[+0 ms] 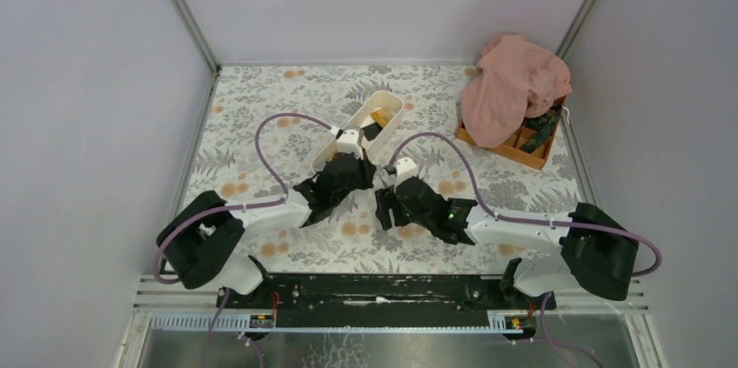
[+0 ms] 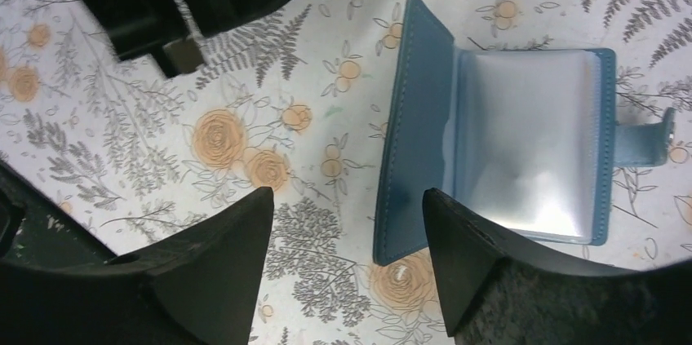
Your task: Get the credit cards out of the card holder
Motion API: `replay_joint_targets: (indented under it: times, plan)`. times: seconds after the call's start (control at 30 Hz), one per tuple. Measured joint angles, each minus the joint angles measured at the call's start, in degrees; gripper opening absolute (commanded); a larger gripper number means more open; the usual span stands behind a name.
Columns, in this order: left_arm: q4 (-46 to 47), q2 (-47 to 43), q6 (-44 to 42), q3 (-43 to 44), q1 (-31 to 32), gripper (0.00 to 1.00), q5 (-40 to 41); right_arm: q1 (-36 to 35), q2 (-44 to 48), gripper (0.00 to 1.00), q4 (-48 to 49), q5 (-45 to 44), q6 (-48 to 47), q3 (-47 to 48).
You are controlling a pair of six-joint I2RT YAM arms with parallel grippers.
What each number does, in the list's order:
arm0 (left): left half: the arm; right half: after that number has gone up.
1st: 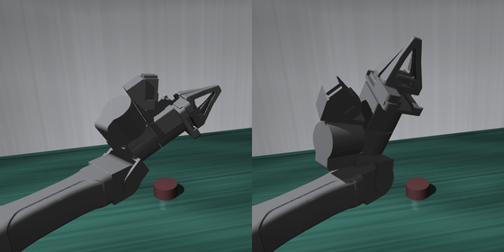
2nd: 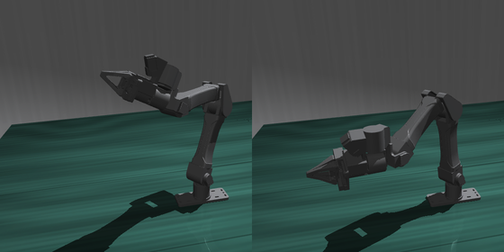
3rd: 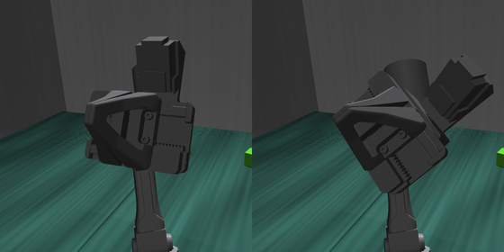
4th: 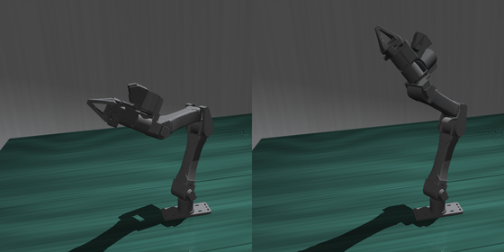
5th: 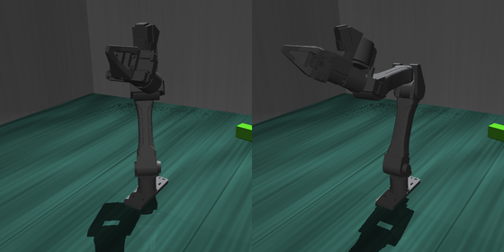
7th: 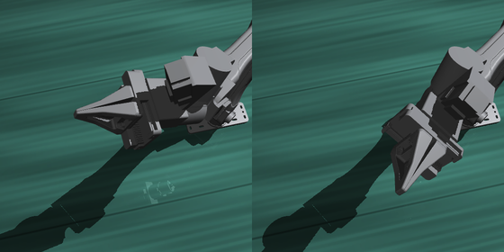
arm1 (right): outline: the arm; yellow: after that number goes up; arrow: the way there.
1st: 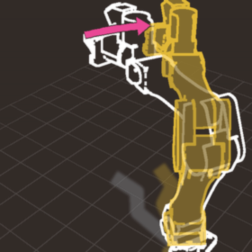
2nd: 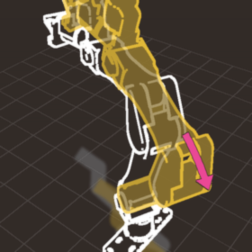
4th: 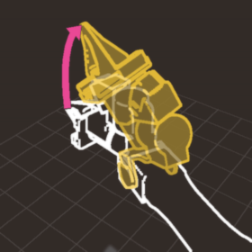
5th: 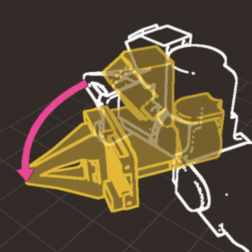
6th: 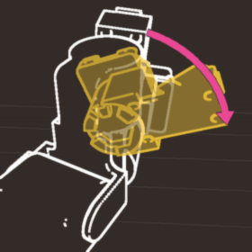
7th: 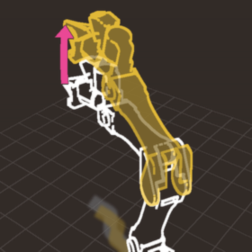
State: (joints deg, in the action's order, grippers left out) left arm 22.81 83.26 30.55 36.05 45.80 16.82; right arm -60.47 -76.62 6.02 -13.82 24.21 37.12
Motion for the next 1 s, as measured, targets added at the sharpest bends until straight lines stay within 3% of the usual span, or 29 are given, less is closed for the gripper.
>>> replay_joint_targets:
  times: [0.17, 0.43, 0.73, 1.0]
  plan:
    - [-0.04, 1.2, 1.29, 0.59, 0.0, 0.11, -3.65, 2.08, 0.0, 0.68, 0.26, 0.15, 0.04, -1.77]
    - [-0.07, 0.63, 2.34, 0.59, -0.11, 0.3, -5.6, 2.29, -1.29, 0.63, 2.54, 5.44, 0.31, -2.69]
    - [-1.95, 6.38, 2.78, 7.17, -0.15, 0.19, -14.56, 2.29, -6.71, 0.55, 9.25, 9.6, 2.67, -5.35]
    - [-4.87, 10.43, 5.9, 8.26, -0.37, 0.26, -24.02, 2.32, -7.26, 0.55, 10.34, 9.22, 3.34, -5.6]
